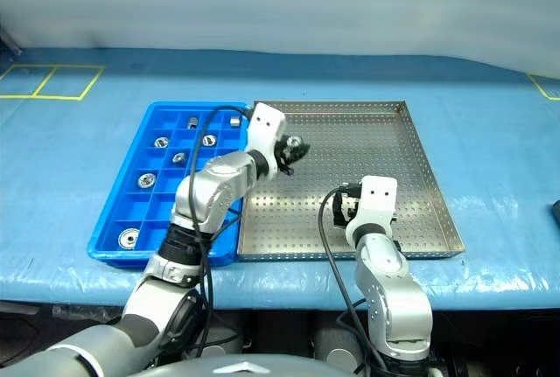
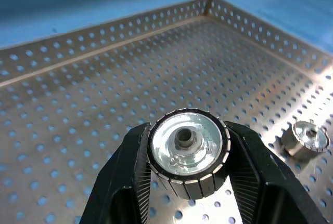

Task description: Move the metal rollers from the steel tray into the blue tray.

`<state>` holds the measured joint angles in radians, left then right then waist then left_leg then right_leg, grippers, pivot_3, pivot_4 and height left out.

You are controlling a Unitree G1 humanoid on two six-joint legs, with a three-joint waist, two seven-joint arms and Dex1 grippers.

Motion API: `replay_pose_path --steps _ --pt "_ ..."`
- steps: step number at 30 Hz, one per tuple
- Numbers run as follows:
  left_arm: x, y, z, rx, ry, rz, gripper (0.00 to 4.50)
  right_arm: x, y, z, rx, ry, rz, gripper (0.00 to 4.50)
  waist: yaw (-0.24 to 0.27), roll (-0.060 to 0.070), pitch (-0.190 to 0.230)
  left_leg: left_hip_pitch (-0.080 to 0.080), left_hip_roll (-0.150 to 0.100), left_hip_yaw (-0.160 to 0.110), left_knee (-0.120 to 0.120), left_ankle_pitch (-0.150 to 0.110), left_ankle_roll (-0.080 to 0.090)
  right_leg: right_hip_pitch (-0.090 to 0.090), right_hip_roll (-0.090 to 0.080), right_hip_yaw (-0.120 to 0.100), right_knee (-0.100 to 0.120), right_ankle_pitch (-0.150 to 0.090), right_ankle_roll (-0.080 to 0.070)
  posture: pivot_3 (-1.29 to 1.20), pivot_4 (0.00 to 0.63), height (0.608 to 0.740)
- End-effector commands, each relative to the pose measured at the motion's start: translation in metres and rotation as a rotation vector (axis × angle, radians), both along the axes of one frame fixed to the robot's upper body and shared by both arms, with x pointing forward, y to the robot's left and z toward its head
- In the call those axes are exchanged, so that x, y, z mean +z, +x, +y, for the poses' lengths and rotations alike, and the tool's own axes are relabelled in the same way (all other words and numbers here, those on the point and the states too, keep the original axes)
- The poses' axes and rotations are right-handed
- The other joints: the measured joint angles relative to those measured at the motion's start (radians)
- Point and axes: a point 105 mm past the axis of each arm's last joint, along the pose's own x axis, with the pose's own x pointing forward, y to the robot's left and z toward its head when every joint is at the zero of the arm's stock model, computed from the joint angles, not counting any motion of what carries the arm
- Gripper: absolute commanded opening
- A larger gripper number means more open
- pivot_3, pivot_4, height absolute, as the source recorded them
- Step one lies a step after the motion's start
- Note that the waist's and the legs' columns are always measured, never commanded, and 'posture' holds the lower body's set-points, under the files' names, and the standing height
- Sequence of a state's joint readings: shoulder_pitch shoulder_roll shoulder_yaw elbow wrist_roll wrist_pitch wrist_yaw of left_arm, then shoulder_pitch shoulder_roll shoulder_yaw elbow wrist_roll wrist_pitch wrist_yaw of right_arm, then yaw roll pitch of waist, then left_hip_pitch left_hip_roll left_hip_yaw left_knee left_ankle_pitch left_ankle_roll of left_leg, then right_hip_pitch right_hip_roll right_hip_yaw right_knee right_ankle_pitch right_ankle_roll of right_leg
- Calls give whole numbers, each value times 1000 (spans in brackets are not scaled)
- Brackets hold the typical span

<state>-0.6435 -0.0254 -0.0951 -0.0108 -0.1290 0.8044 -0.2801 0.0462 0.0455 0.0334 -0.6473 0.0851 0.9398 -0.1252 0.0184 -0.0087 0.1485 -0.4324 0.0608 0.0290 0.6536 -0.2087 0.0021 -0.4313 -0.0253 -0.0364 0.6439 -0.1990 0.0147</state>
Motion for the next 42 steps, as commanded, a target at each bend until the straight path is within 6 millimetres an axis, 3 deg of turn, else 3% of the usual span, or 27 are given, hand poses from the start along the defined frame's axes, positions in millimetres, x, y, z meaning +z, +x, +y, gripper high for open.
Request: replay_pose_path --steps 1,8,24,40,42 --pt "32 1 35 139 -9 -139 1780 10 2 4 36 -9 -44 4126 1 0 0 0 0 0 0 0 0 0 0 0 0 0 0 127 150 740" --pt "25 -17 99 336 75 -157 1780 8 4 2 59 -24 -36 4126 14 -3 2 1 0 0 -2 0 0 0 0 0 -1 0 0 182 150 740" --pt "-27 -63 171 598 208 17 1780 10 13 10 140 -32 -40 4126 59 -6 4 1 0 -1 -3 0 0 0 -1 -2 -1 -2 -2 272 150 740" --pt "-57 -90 171 618 229 185 1780 7 12 14 160 -30 -27 4126 79 -6 4 1 1 -1 -4 0 -1 0 -1 -3 -1 -2 -3 278 150 740" --pt "-58 -92 173 639 222 195 2495 7 12 13 156 -27 -25 4126 79 -6 4 1 1 -2 -4 0 -1 0 -1 -3 -1 -2 -3 280 150 740"
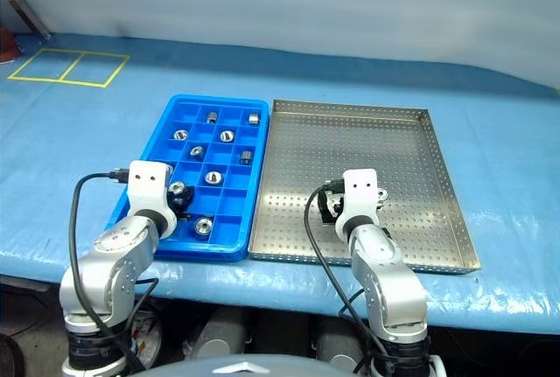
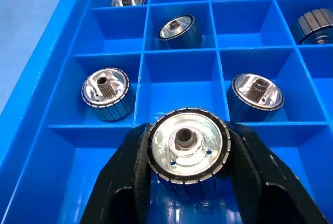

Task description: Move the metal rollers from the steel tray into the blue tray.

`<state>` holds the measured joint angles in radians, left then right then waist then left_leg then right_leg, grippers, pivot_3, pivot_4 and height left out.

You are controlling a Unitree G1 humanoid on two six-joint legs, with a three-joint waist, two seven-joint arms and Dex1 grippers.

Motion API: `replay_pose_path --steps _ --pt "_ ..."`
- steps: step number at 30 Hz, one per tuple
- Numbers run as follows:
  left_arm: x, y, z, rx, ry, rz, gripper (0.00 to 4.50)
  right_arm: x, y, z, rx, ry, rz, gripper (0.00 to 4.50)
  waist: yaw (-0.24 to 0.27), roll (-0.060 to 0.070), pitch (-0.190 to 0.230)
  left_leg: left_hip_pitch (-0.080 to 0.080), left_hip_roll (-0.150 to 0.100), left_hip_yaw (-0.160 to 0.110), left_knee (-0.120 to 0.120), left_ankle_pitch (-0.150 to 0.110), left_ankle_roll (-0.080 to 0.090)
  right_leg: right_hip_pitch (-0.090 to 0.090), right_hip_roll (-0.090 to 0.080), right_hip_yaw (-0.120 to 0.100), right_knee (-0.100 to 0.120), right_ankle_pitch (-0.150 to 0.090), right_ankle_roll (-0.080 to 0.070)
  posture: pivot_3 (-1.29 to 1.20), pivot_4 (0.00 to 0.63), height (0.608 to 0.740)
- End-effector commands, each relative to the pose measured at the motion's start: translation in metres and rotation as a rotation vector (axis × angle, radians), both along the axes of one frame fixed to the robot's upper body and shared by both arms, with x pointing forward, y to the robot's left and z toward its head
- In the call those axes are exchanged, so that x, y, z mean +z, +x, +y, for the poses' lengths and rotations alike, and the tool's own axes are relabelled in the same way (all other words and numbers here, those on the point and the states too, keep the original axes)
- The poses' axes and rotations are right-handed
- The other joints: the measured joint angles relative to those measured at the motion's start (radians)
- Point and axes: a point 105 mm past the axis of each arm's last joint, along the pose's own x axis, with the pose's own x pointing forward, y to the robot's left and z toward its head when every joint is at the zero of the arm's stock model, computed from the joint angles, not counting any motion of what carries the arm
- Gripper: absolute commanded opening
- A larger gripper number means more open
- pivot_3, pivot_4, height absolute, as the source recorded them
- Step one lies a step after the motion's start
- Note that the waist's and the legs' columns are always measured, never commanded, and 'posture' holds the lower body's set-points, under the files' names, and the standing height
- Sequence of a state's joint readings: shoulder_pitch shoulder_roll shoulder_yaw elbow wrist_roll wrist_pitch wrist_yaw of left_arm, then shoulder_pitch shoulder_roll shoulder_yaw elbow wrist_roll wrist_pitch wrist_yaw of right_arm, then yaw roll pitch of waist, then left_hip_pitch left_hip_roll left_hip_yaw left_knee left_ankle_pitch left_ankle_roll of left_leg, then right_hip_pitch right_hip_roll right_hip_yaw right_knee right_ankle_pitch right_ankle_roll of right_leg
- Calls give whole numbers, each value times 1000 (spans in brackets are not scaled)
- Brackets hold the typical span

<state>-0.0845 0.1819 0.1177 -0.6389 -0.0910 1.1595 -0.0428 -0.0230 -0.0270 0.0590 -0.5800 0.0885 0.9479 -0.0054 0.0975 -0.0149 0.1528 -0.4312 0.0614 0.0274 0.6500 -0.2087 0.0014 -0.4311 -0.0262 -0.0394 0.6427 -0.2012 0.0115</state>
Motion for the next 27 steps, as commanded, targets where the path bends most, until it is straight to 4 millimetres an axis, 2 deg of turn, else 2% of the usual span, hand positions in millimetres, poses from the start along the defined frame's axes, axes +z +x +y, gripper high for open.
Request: replay_pose_path --steps 1,4,6,11,13,19,27 --pt "5 -3 2 23 -2 -14 2773 7 0 -1 -7 8 -27 4126 0 0 0 0 0 0 0 0 0 0 0 0 0 0 0 280 150 740" --pt "9 0 -2 8 -9 -31 3702 6 -1 -1 -10 7 -24 4126 2 0 0 0 0 -1 0 0 0 0 0 0 0 0 0 279 150 740" --pt "21 6 -9 -32 -20 -100 4434 6 -1 -2 -18 8 -24 4126 4 0 0 0 0 -1 0 0 0 0 0 -1 0 0 0 279 150 740" --pt "52 20 -41 -186 -25 -332 4472 8 -1 -7 -64 -10 -46 4126 3 0 0 -1 0 -1 0 0 0 0 -1 -1 -1 0 0 253 150 740" --pt "56 24 -60 -267 -24 -380 4472 9 0 -12 -93 -19 -55 4126 1 0 0 -1 0 0 0 0 0 0 -1 0 -1 0 0 239 150 740" --pt "49 14 -114 -550 -161 -367 4472 15 1 -28 -187 -26 -90 4126 -12 0 0 -1 0 1 -1 0 0 -1 -1 0 -1 0 0 177 150 740" --pt "28 -15 -152 -895 -193 -250 4472 16 15 -49 -335 -14 -125 4126 -40 1 1 0 0 1 -1 0 0 -1 0 0 0 0 0 139 150 740"
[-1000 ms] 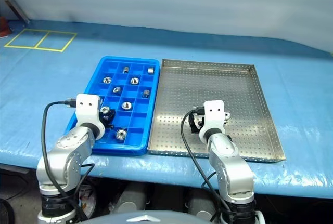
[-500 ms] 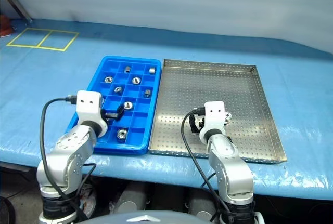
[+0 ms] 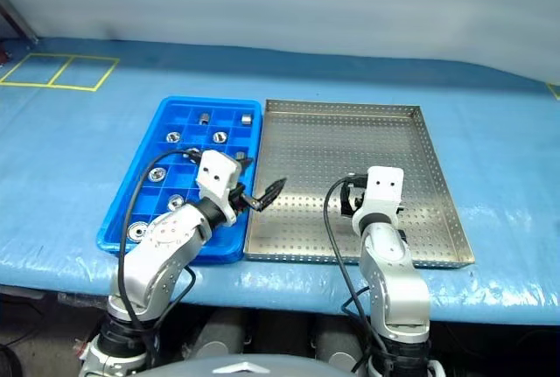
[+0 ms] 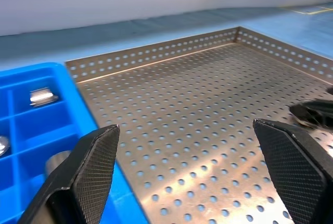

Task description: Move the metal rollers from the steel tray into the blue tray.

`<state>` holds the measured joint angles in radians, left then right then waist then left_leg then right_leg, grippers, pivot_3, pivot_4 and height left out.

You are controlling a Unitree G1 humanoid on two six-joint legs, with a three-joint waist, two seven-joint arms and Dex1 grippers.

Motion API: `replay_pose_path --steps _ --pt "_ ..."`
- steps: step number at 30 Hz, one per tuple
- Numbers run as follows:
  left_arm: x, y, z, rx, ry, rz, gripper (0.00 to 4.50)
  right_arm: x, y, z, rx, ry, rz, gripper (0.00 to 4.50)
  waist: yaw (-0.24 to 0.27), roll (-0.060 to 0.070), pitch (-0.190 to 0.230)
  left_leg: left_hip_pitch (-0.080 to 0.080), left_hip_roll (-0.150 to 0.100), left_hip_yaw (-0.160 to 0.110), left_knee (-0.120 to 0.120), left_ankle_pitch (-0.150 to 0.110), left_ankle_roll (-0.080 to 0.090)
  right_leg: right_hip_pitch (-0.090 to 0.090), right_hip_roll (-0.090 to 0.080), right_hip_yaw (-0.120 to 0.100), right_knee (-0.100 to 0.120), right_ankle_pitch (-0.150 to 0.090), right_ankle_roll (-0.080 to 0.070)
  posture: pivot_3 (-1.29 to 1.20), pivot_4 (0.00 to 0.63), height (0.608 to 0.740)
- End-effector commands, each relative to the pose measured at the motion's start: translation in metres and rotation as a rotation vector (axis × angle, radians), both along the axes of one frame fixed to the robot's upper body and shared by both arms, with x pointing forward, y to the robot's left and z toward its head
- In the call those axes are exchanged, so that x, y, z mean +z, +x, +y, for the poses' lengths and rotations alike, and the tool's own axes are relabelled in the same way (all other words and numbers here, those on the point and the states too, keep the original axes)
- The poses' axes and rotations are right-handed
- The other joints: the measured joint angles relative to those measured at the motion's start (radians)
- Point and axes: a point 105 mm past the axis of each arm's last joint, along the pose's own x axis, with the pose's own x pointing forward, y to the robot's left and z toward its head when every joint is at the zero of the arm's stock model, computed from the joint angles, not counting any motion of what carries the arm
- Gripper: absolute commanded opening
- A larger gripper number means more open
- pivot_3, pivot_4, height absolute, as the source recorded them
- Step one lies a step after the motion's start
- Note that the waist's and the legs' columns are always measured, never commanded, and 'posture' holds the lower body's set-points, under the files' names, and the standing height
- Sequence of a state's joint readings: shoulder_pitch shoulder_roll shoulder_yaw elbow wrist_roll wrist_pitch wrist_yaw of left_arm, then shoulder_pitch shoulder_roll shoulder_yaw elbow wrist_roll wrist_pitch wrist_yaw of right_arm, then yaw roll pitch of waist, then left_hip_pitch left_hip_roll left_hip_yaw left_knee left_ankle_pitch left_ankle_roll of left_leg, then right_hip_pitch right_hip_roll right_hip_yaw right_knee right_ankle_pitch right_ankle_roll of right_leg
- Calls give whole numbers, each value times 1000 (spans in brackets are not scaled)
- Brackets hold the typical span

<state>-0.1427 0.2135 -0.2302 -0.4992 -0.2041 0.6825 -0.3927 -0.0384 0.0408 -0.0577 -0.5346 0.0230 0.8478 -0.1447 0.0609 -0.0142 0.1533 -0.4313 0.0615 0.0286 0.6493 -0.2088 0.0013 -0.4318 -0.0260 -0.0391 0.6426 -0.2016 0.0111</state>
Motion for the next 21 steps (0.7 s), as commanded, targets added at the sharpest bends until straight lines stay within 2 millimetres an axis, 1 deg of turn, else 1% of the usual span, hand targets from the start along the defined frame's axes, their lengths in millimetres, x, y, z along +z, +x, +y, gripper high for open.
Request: replay_pose_path --steps 1,7,11,16,20,21 --pt "-2 -16 -18 -162 11 6 4472 10 10 -7 -63 4 -64 4126 -9 0 0 0 0 0 0 0 0 0 0 0 0 0 0 131 150 740" --pt "-13 -40 -34 -347 38 42 4472 2 28 -10 -134 23 -56 4126 -22 1 0 0 0 1 0 0 0 0 0 1 0 0 0 124 150 740" --pt "-16 -49 -39 -388 31 56 4472 -7 36 -14 -176 32 -35 4126 -23 1 1 0 0 1 0 0 0 0 0 1 0 0 0 135 150 740" --pt "-16 -52 -39 -387 35 43 4472 -25 37 -18 -223 61 25 4126 -22 2 1 0 0 1 0 0 0 0 0 1 0 0 0 147 150 740" --pt "-17 -51 -37 -364 40 42 4472 -37 35 -12 -191 87 67 4126 -22 2 1 0 0 1 -1 0 0 0 0 2 0 0 0 153 150 740" --pt "-18 -51 -37 -363 41 43 4500 -38 35 -10 -181 93 73 3753 -22 2 1 0 0 1 -1 0 0 0 0 2 0 0 0 157 150 740"
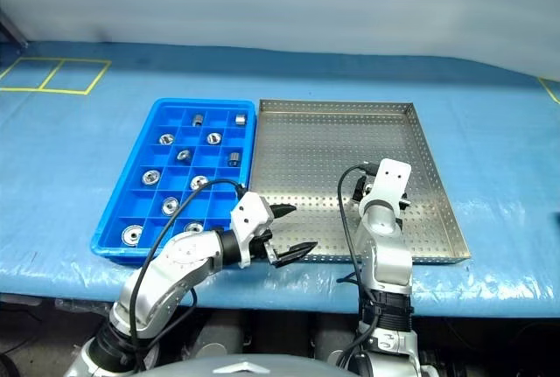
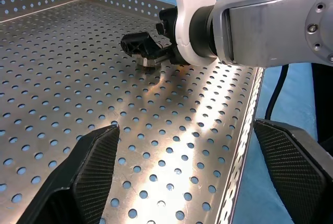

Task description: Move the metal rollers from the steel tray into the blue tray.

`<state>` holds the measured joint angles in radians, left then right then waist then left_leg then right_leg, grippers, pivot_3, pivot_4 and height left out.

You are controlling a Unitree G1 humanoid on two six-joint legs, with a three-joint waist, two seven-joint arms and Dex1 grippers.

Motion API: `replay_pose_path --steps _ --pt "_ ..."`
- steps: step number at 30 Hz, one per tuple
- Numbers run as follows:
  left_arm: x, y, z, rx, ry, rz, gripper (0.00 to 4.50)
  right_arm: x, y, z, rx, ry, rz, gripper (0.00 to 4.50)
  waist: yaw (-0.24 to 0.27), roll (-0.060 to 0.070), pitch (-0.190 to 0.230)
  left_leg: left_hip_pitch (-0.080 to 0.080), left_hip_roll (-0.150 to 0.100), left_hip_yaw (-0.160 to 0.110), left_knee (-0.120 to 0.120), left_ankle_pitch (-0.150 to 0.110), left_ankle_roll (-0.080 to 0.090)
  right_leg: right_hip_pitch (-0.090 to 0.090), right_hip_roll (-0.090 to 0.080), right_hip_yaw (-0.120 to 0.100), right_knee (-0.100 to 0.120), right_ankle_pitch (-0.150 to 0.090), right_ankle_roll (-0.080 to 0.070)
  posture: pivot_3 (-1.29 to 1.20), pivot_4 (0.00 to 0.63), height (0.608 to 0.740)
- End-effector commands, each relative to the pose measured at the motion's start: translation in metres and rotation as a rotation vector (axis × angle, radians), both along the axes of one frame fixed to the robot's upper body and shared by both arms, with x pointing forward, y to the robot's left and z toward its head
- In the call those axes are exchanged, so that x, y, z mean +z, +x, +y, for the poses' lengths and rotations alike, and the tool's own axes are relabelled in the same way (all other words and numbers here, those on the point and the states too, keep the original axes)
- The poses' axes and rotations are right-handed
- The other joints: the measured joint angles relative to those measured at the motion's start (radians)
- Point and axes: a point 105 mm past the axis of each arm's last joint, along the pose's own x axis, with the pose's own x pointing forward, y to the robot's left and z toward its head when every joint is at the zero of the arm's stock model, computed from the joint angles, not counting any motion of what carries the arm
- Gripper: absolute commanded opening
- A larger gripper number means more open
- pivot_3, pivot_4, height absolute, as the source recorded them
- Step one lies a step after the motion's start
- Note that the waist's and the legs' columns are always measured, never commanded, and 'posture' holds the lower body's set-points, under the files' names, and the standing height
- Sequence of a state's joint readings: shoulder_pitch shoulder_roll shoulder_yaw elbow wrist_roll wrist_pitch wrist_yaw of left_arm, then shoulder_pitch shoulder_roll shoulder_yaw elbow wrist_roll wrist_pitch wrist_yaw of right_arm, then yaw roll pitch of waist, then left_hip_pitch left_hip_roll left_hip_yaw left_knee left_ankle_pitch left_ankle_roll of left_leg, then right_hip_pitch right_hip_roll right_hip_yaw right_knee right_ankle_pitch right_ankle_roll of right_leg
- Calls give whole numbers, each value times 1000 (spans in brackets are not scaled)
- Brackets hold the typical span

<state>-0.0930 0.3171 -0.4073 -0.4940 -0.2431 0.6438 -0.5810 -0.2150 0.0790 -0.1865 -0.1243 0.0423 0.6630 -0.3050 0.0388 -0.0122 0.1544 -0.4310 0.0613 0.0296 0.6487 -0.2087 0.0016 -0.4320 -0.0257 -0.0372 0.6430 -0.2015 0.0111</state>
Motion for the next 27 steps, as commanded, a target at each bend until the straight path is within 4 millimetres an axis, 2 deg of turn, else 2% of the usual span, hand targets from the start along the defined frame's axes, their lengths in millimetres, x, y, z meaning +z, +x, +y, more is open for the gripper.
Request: replay_pose_path --steps 1,7,10,15,18,21,25,27 --pt "13 -3 -3 -12 -26 -58 4500 -1 -1 14 35 53 -9 3543 0 0 0 0 0 0 0 0 0 0 0 0 0 0 0 157 150 740" --pt "13 -2 -2 -5 -19 -72 4500 -1 -1 23 83 54 -11 1720 1 0 0 0 0 0 0 0 0 0 0 0 0 0 0 161 150 740" --pt "16 1 0 30 -23 -97 4500 10 1 29 114 46 -41 1735 1 0 0 0 0 0 0 0 0 0 0 0 0 0 0 161 150 740" --pt "31 19 15 192 -64 -163 4500 38 12 47 251 -33 -96 1735 1 1 0 0 0 0 0 0 0 0 0 0 1 0 0 193 150 740" --pt "39 31 30 315 -49 -233 4500 62 20 68 385 -106 -151 1735 6 1 0 0 0 0 0 0 0 0 1 0 1 0 0 214 150 740" --pt "46 37 44 432 -87 -248 4500 77 24 85 485 -166 -176 1735 10 1 0 0 0 0 0 0 0 0 1 0 1 0 0 267 150 740" --pt "53 38 64 541 -112 -262 4500 96 27 114 635 -201 -223 1735 31 1 1 0 0 0 -1 0 0 0 1 0 1 0 0 324 150 740" --pt "55 36 69 560 -109 -272 4500 100 27 122 674 -207 -234 1735 44 1 1 0 0 -1 -2 0 0 0 1 -1 1 0 0 339 150 740"
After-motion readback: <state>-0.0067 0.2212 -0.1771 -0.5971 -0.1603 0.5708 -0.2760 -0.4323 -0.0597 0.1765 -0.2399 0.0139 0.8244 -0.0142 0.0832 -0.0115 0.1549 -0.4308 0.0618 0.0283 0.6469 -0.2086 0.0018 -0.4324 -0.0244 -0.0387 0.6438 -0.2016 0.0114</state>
